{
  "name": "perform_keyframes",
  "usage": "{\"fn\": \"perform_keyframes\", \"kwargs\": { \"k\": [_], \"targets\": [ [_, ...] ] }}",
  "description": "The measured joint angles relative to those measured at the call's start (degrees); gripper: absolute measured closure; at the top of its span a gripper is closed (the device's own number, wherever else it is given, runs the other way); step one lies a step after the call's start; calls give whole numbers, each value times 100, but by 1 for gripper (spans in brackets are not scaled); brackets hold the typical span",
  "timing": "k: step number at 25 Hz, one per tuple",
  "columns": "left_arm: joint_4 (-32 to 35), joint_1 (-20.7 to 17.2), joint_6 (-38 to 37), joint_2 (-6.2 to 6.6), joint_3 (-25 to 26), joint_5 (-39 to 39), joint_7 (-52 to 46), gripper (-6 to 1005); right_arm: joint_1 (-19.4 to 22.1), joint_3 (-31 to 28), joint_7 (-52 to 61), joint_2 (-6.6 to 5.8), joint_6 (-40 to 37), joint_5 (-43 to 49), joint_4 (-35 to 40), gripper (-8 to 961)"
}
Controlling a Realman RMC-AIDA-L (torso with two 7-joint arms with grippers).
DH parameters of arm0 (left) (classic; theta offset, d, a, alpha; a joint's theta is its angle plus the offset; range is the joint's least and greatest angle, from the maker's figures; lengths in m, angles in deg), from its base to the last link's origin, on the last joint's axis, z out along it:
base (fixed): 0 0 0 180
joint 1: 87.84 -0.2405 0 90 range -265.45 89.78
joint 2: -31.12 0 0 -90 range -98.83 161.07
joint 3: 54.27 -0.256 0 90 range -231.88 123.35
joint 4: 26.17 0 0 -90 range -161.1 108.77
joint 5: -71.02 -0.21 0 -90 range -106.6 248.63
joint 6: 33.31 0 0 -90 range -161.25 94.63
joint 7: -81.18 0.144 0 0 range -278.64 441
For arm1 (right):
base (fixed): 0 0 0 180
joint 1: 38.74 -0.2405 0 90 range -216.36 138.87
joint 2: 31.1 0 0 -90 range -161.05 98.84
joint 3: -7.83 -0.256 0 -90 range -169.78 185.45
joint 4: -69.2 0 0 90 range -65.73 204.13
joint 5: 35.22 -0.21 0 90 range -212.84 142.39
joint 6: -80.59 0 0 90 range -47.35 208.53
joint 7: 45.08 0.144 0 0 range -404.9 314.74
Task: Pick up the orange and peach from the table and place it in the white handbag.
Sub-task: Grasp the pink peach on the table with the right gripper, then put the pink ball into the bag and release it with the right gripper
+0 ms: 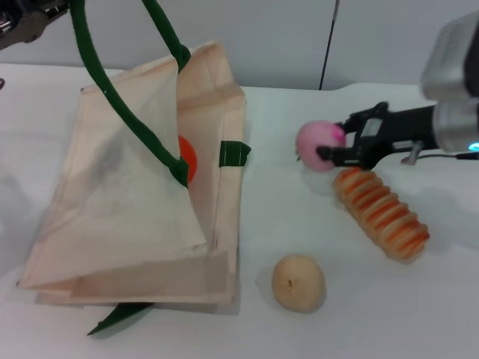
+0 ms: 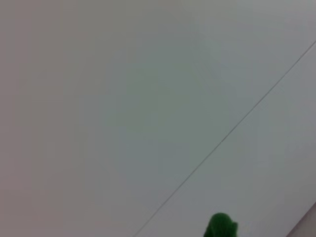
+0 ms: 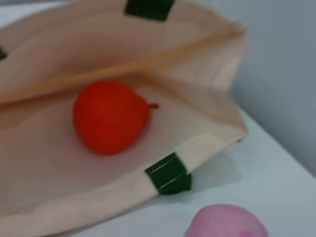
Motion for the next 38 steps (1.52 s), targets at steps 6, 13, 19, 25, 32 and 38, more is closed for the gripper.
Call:
{"fn": "perform_keyframes", "kwargs": {
  "k": [6, 13, 19, 25, 32, 38],
  "targets": [
    [-34, 93, -143, -26, -10, -78, 18, 847, 172, -407, -55, 4, -330, -218, 420, 453],
    [-42, 235, -148, -107, -10, -154, 102, 845, -72, -390, -304, 15, -608, -597, 279, 505],
    [-57, 392, -155, -188, -19, -216, 138, 843, -556, -323, -598, 21, -660, -693, -368, 506],
    [-57, 512, -174, -255, -19, -259, 142, 841, -1135, -323, -893, 27, -302, -687, -1174, 510],
    [-57, 679, -132, -321, -19, -262, 149, 839, -1783, -307, -1171, 40, 434, -622, -1976, 514],
    [-57, 863, -61, -373, -19, -248, 120, 837, -1856, -307, -1227, 54, 652, -623, -2074, 514]
  ]
}}
